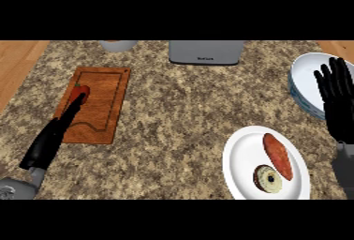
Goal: Pick the cupcake from the plate and place it in the bowl
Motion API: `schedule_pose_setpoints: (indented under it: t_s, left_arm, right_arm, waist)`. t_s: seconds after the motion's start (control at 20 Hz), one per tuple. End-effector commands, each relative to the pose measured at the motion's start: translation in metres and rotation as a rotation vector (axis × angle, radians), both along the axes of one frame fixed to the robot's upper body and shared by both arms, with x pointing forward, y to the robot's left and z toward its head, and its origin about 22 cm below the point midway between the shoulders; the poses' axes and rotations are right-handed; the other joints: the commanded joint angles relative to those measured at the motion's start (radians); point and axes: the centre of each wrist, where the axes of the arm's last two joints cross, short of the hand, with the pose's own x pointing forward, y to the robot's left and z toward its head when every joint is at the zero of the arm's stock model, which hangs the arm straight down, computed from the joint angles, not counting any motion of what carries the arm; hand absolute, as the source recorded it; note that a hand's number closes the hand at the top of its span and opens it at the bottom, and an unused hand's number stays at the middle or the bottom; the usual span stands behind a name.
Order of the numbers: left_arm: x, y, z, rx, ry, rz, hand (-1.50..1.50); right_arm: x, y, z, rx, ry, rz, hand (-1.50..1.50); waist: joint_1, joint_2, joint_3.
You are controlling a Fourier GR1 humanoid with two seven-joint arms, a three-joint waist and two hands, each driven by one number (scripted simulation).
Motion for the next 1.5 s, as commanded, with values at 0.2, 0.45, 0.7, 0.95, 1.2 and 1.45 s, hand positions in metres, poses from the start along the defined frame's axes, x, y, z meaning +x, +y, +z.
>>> schedule_pose_setpoints:
  t_s: [0.2,0.45,0.7,0.95,1.2,1.45]
  left_arm:
    - [0.021,-0.011,0.035,-0.148,-0.268,0.149,0.00]
    - [0.024,-0.027,0.025,-0.213,-0.283,0.183,0.00]
    - [0.034,-0.026,0.041,-0.228,-0.278,0.175,0.00]
    - [0.024,-0.019,0.033,-0.212,-0.276,0.177,0.00]
    - [0.029,-0.028,0.048,-0.226,-0.275,0.154,0.00]
    - [0.025,-0.032,0.037,-0.239,-0.279,0.169,0.00]
  right_arm:
    - [-0.027,-0.017,-0.028,0.167,-0.026,0.480,1.50]
    - [-0.090,-0.098,-0.088,0.084,-0.001,0.042,-1.50]
    - [-0.096,-0.122,-0.069,-0.121,-0.112,0.333,-1.50]
    - [-0.090,-0.140,-0.020,-0.407,-0.045,0.403,-1.50]
    - [-0.067,-0.109,0.012,-0.678,0.023,0.447,-1.50]
    - [-0.058,-0.068,0.027,-0.847,0.122,0.552,-1.50]
  waist:
    - [-0.030,0.038,0.012]
    - [-0.046,0.043,0.012]
    - [-0.040,0.040,0.010]
    - [-0.035,0.036,0.008]
    - [-0.032,0.036,0.007]
    - [-0.030,0.035,0.006]
